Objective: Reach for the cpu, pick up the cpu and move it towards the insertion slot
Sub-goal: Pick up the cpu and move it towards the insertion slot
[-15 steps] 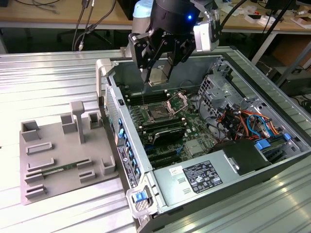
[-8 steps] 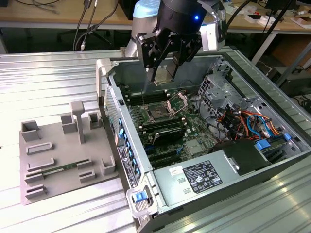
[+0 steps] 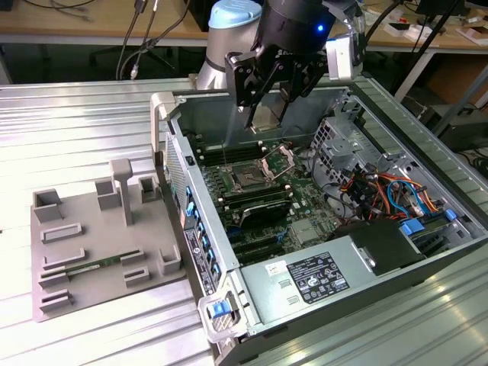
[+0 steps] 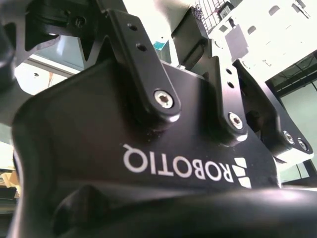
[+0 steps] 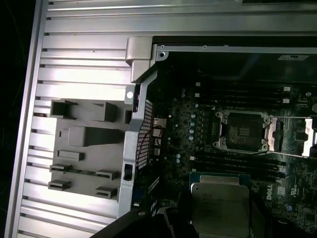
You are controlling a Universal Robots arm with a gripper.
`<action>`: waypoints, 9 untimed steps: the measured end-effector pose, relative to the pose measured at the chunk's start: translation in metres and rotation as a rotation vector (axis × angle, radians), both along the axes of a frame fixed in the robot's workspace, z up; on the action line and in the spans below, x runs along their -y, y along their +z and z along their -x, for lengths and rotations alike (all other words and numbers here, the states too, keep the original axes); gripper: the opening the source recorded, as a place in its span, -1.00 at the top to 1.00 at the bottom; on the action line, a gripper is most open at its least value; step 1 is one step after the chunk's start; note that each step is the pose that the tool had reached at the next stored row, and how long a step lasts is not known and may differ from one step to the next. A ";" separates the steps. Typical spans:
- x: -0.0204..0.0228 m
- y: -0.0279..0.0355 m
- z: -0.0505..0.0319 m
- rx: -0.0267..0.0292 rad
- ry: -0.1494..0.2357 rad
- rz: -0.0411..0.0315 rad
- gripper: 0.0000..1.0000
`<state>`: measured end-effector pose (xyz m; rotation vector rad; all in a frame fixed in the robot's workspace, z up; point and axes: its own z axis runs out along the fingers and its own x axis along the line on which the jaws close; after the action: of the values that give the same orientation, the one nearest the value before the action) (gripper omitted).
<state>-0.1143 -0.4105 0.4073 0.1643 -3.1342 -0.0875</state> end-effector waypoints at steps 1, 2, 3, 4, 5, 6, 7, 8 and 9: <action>0.0000 0.0000 -0.0032 0.0001 0.000 0.0000 -0.09; 0.0000 0.0000 -0.0060 0.0000 0.000 0.0000 -0.09; 0.0000 0.0000 -0.0083 0.0000 0.000 0.0000 -0.09; 0.0000 0.0000 -0.0097 0.0000 0.000 0.0000 -0.09; 0.0000 0.0000 -0.0113 0.0000 0.000 0.0000 -0.09; 0.0000 0.0000 -0.0129 0.0000 0.000 0.0000 -0.09; 0.0000 0.0000 -0.0165 0.0001 0.000 0.0000 -0.09; 0.0000 0.0000 -0.0181 0.0000 0.000 0.0000 -0.09; 0.0000 0.0000 -0.0197 0.0000 0.000 0.0000 -0.09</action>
<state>-0.0946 -0.4105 0.4073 0.1640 -3.1342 -0.0875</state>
